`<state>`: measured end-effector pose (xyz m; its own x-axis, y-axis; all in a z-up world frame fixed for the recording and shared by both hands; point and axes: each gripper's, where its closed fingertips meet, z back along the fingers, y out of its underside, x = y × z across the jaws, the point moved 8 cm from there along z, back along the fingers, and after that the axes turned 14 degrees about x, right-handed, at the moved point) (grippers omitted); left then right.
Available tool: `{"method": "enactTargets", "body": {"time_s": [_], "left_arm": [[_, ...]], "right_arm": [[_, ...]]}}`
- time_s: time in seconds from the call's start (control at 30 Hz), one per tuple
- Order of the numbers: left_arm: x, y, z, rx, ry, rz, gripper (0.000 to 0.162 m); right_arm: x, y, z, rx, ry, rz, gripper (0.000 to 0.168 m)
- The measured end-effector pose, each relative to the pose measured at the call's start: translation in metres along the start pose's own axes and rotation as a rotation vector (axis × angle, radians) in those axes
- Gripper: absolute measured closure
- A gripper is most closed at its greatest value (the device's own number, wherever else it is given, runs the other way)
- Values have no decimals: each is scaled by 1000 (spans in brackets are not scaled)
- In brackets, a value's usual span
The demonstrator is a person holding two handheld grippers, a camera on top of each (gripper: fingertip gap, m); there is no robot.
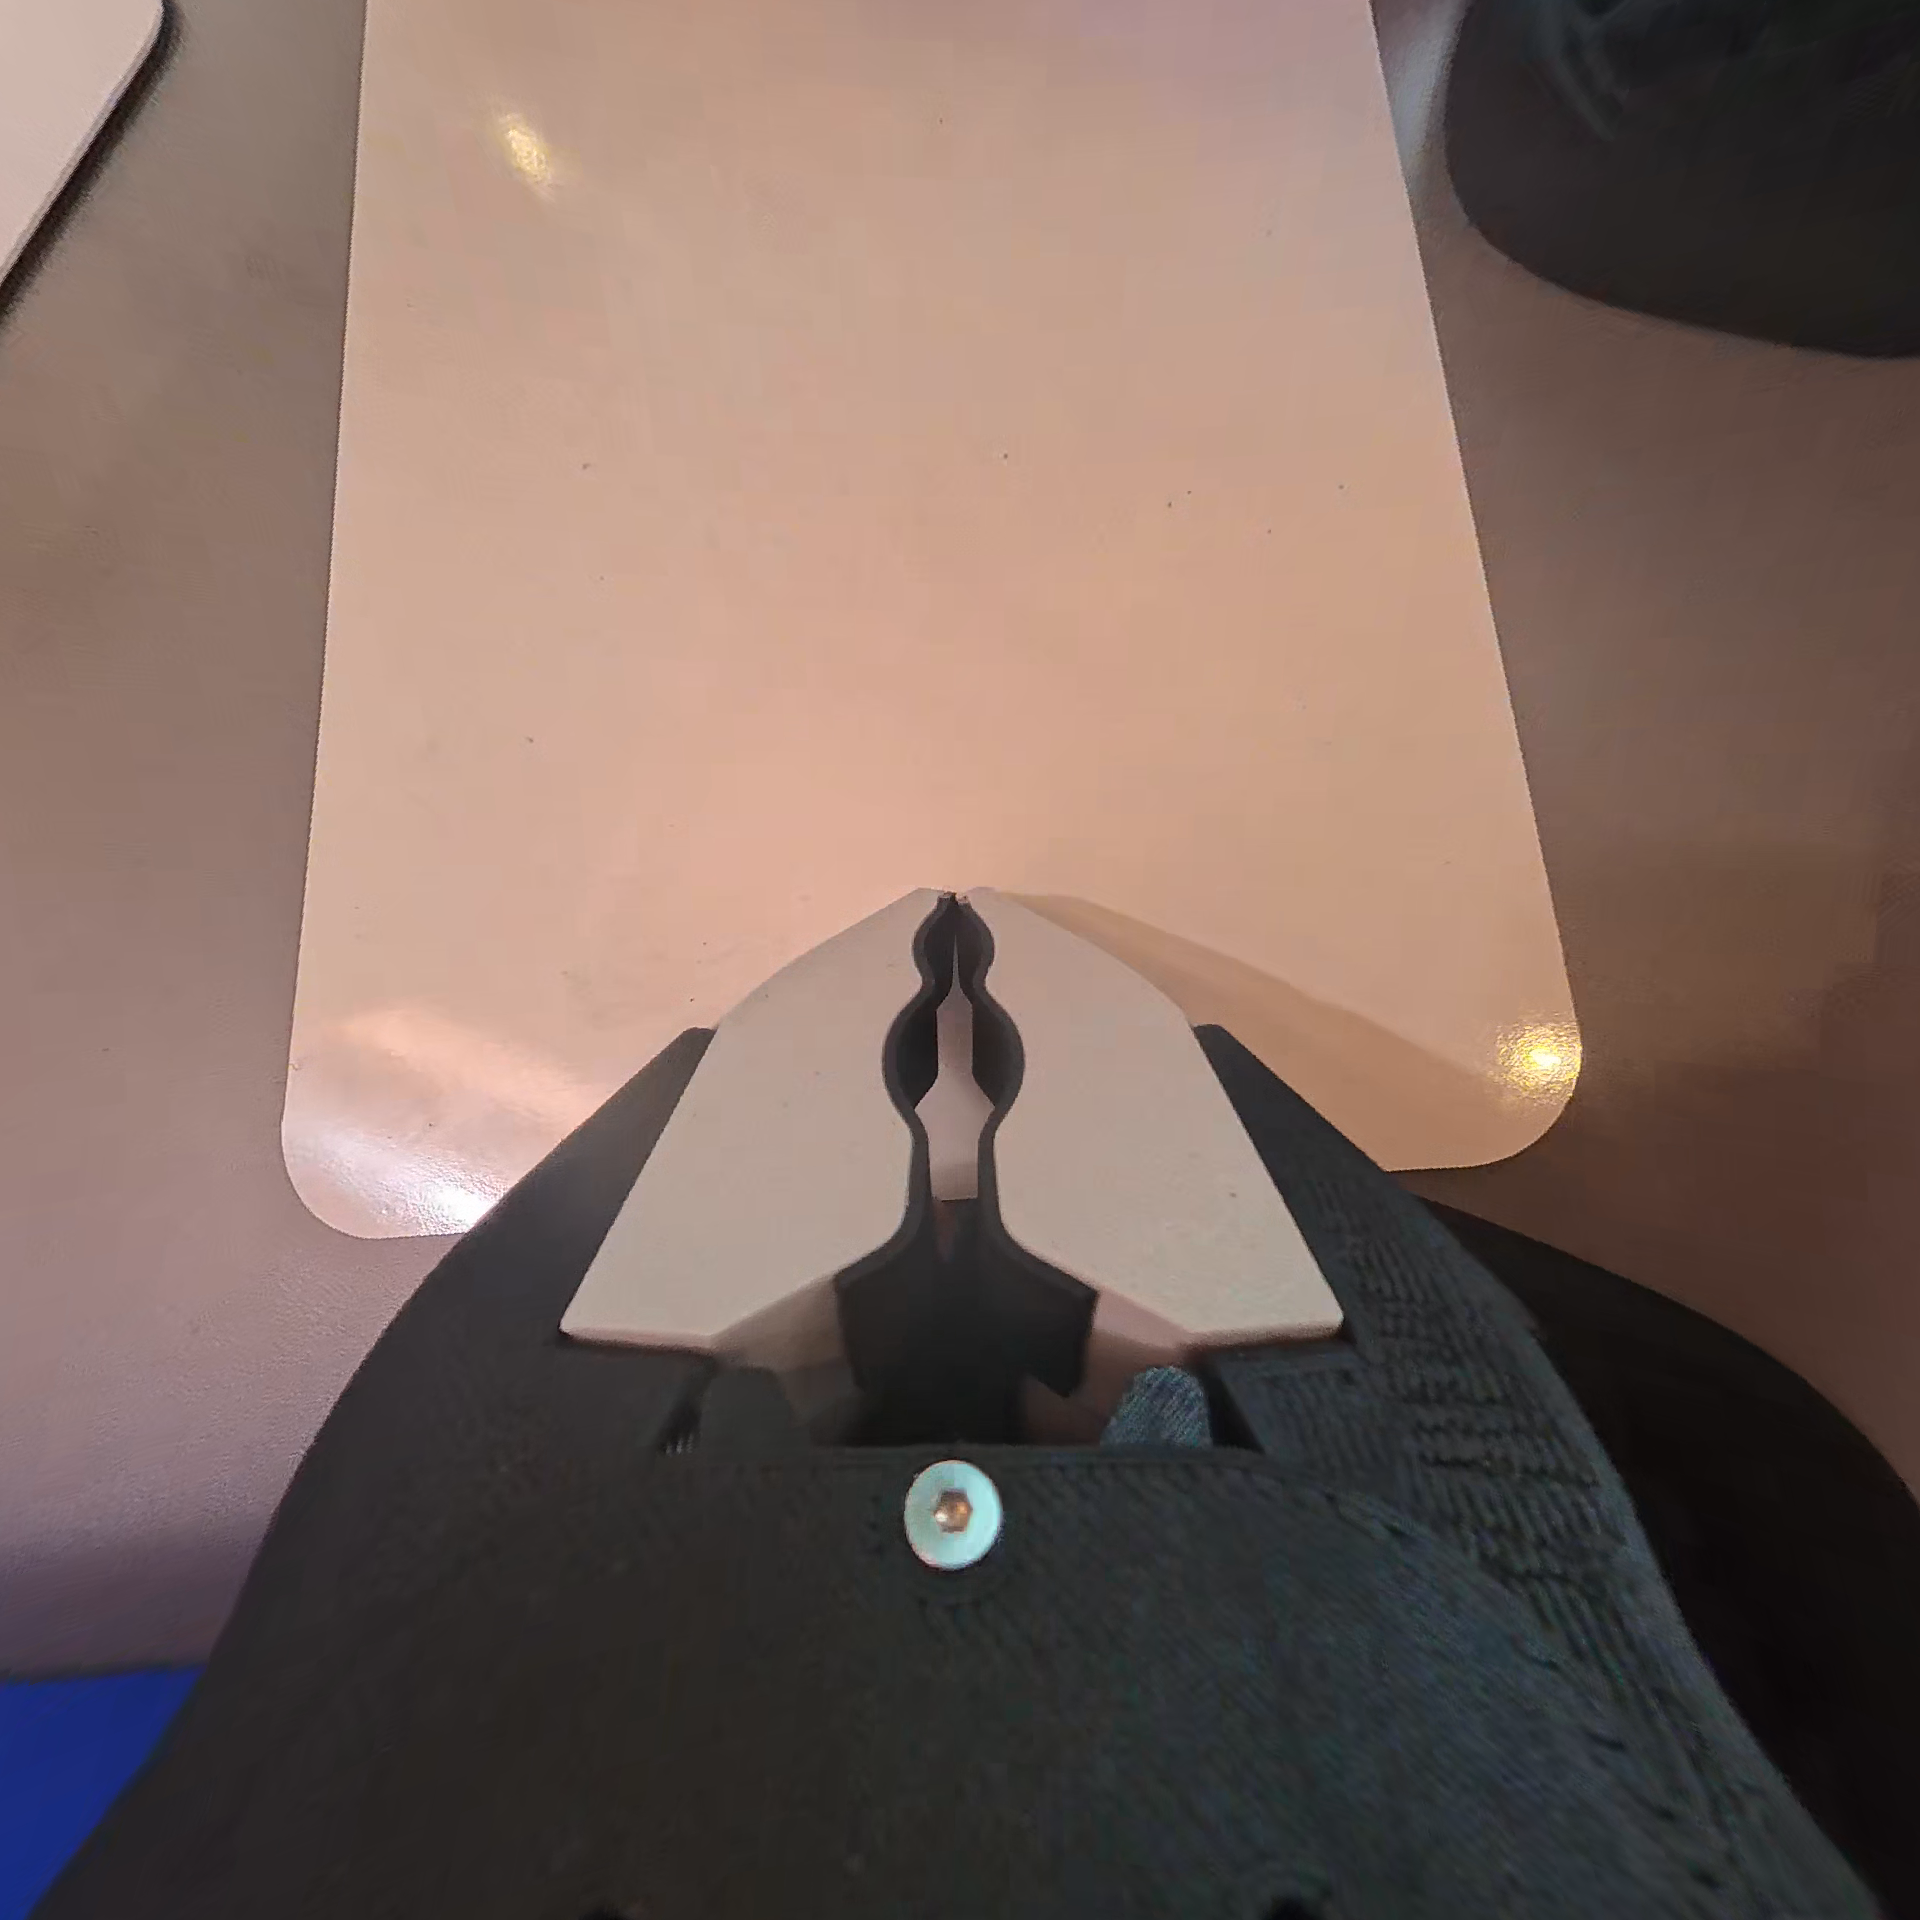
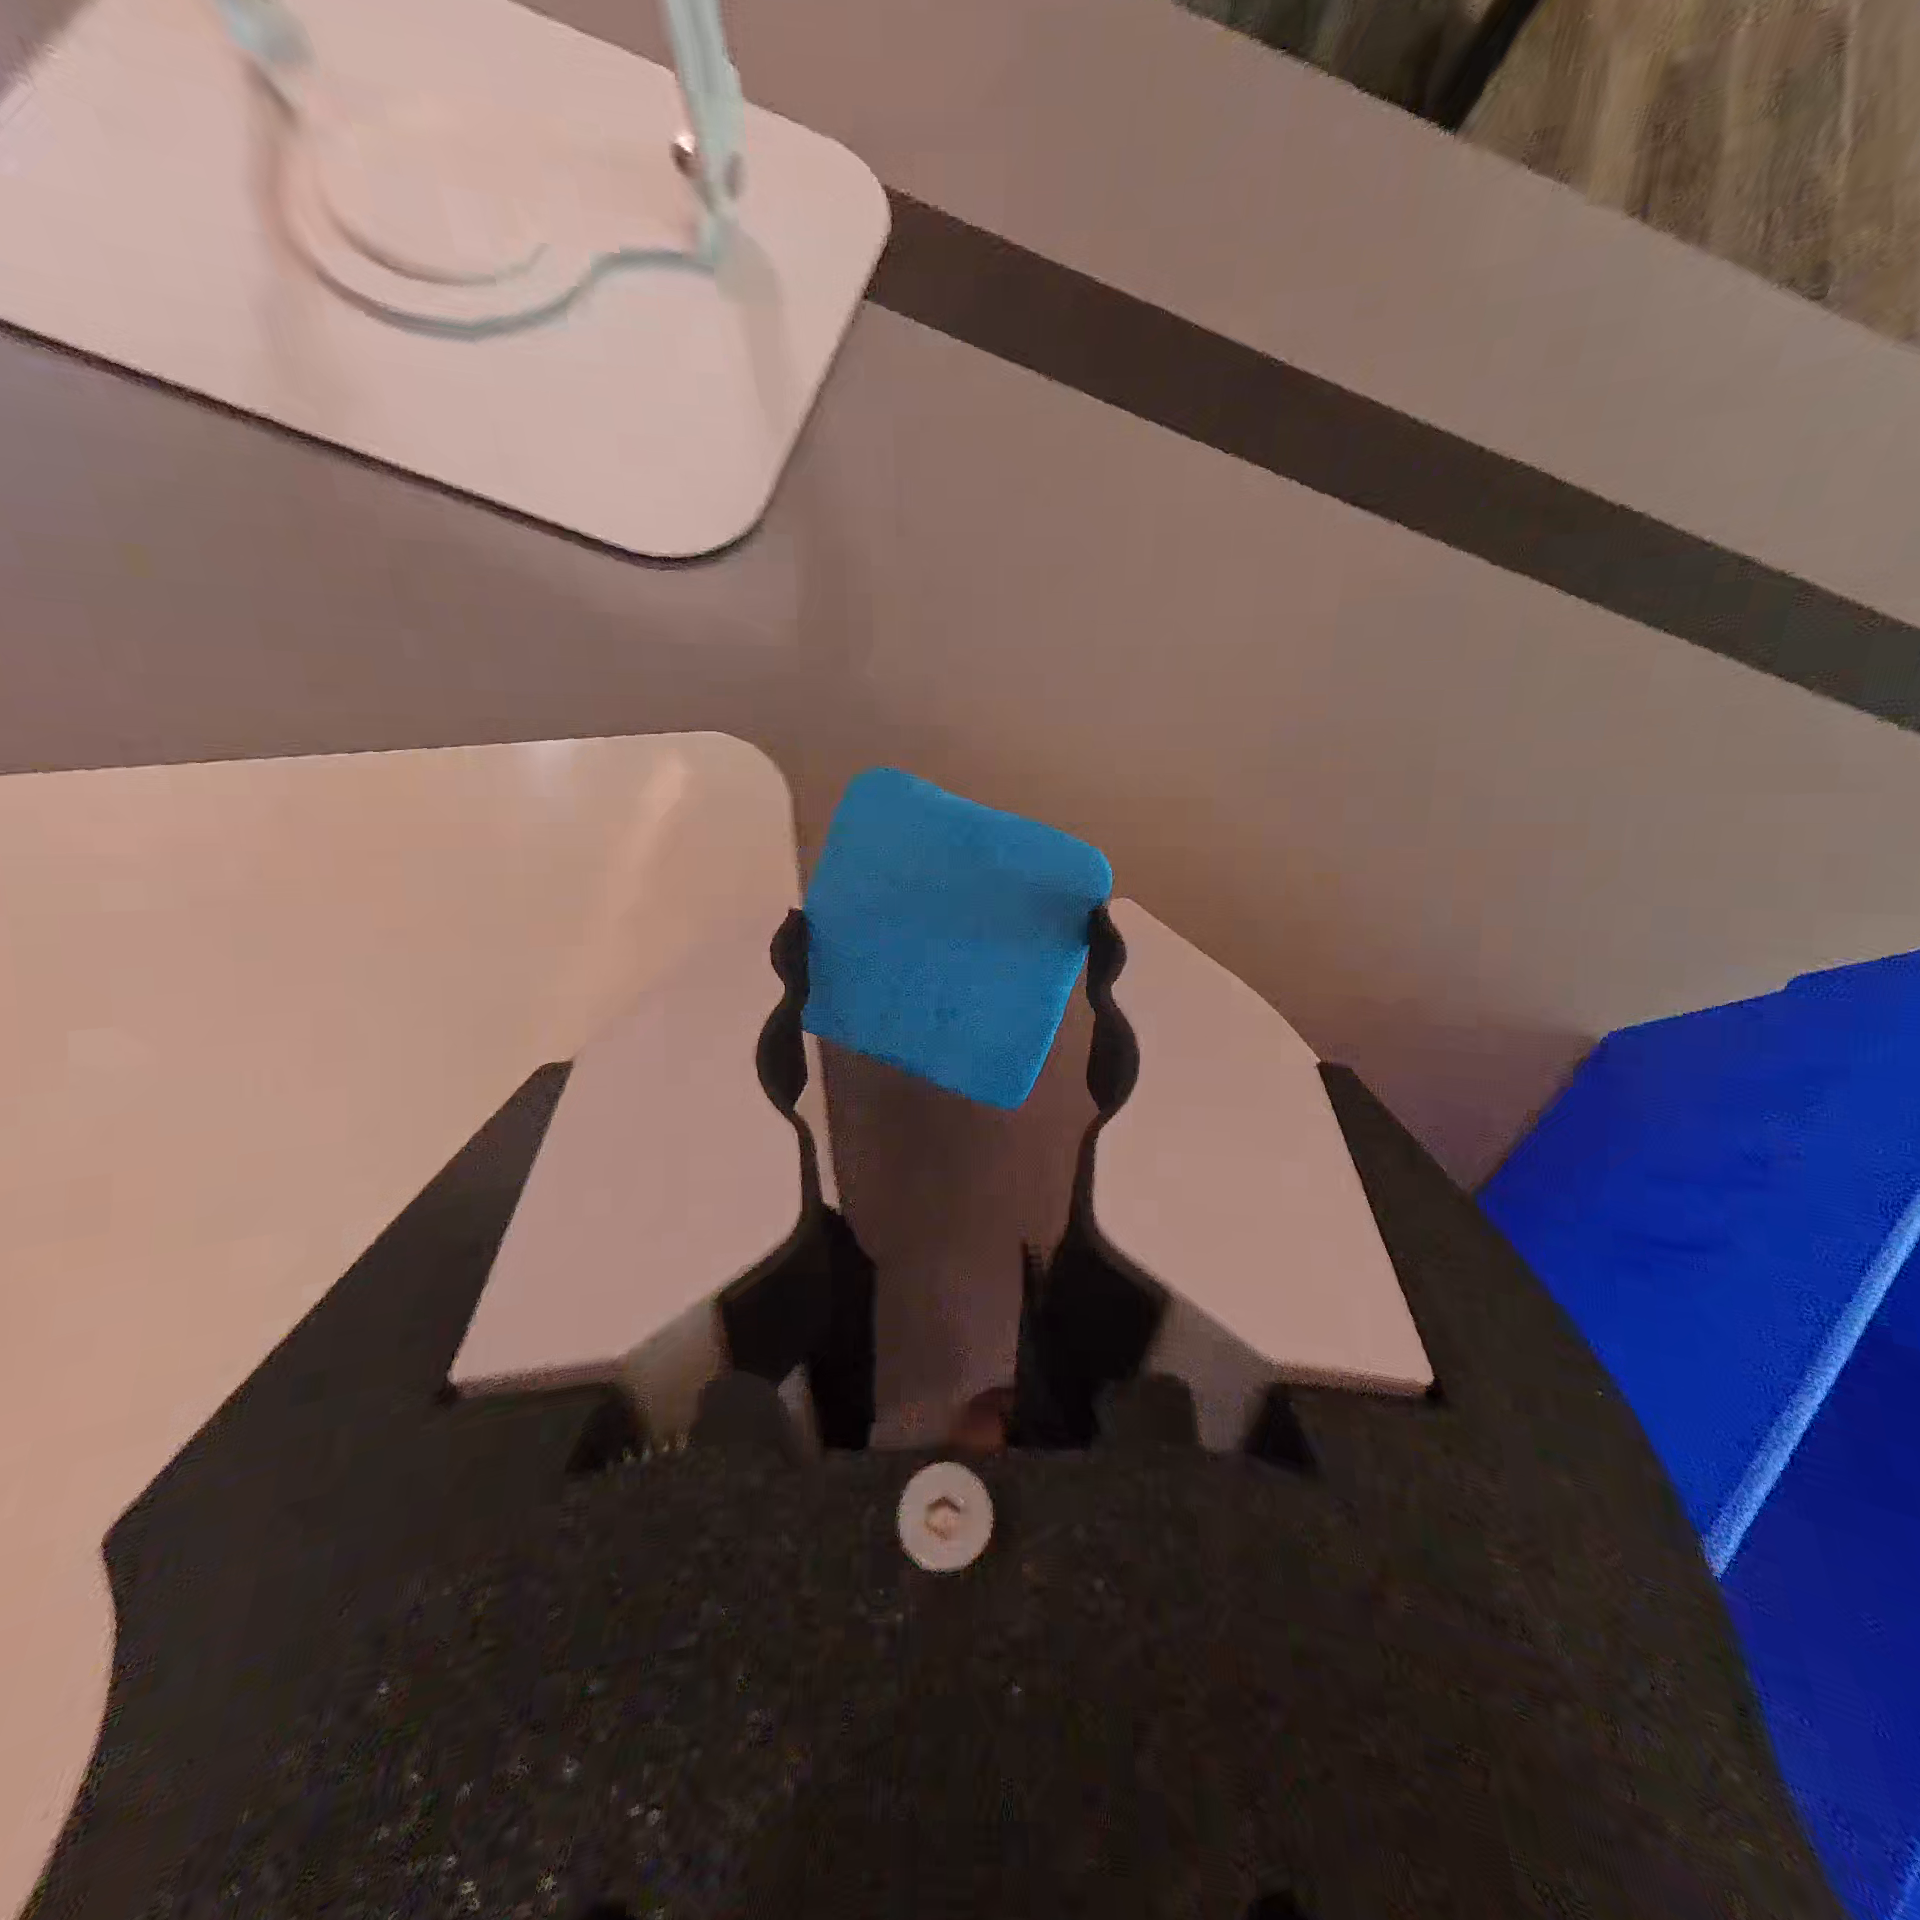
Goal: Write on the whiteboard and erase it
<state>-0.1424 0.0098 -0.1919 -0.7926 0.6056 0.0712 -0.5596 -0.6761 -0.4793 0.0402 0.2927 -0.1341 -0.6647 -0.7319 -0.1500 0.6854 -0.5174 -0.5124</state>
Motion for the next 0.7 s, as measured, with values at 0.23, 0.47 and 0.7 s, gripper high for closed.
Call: {"method": "enactTargets", "body": {"time_s": [0.23, 0.47, 0.7], "left_arm": [[-6, 0, 1, 7, -154, -66, 156], [-28, -12, 64, -311, -167, -53, 134], [46, 66, 161, -115, -514, 328, 133]], "right_arm": [[-7, 16, -41, 109, -67, -51, 106], [16, -3, 1, -246, -30, 59, 85], [21, -5, 8, -342, -147, 43, 88]]}}
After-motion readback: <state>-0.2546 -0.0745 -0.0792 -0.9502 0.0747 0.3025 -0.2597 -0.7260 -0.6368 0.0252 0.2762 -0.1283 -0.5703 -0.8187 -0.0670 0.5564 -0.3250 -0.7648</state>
